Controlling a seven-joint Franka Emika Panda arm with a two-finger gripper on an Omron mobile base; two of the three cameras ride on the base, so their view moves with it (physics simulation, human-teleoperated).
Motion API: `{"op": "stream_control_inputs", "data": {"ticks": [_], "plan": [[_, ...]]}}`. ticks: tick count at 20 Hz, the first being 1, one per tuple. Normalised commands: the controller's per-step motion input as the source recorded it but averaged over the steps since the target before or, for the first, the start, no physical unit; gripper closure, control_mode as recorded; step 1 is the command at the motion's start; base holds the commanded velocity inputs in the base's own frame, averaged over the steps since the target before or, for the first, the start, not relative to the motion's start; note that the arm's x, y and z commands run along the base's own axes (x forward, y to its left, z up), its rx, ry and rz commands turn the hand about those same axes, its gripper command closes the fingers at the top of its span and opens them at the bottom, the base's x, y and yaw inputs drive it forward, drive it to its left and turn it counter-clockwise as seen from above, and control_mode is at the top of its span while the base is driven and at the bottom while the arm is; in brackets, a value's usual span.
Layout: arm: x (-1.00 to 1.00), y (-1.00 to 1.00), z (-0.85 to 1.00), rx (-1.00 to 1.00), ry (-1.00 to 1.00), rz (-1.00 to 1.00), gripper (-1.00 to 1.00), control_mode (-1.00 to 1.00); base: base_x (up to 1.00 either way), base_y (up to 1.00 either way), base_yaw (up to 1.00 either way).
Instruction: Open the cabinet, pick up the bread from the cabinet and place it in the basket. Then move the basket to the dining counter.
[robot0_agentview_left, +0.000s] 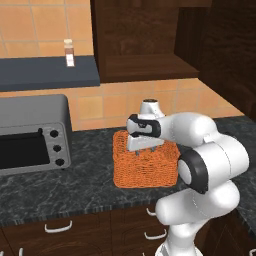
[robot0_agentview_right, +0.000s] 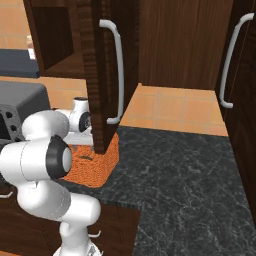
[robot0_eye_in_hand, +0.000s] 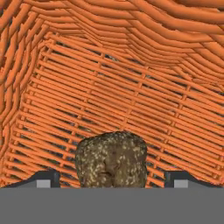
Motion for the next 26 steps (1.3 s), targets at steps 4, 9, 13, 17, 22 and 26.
{"op": "stream_control_inputs", "data": {"ticks": [4, 9, 13, 17, 22, 26], "plan": [[-0.5, -0.17, 0.55, 0.0, 0.01, -0.24, -1.0, -1.0, 0.0, 0.0, 0.0], [-0.47, -0.59, 0.39, -0.04, 0.0, -0.26, -1.0, -1.0, 0.0, 0.0, 0.0], [-0.5, -0.68, 0.18, -0.04, 0.0, -0.22, -1.0, -1.0, 0.0, 0.0, 0.0], [-0.2, -0.52, 0.02, 0.0, 0.0, -0.15, -1.0, -1.0, 0.0, 0.0, 0.0], [0.15, -0.2, -0.07, 0.0, 0.0, 0.0, -1.0, -1.0, 0.0, 0.0, 0.0], [0.3, -0.15, -0.2, 0.0, 0.0, 0.0, -1.0, -1.0, 0.0, 0.0, 0.0]]}}
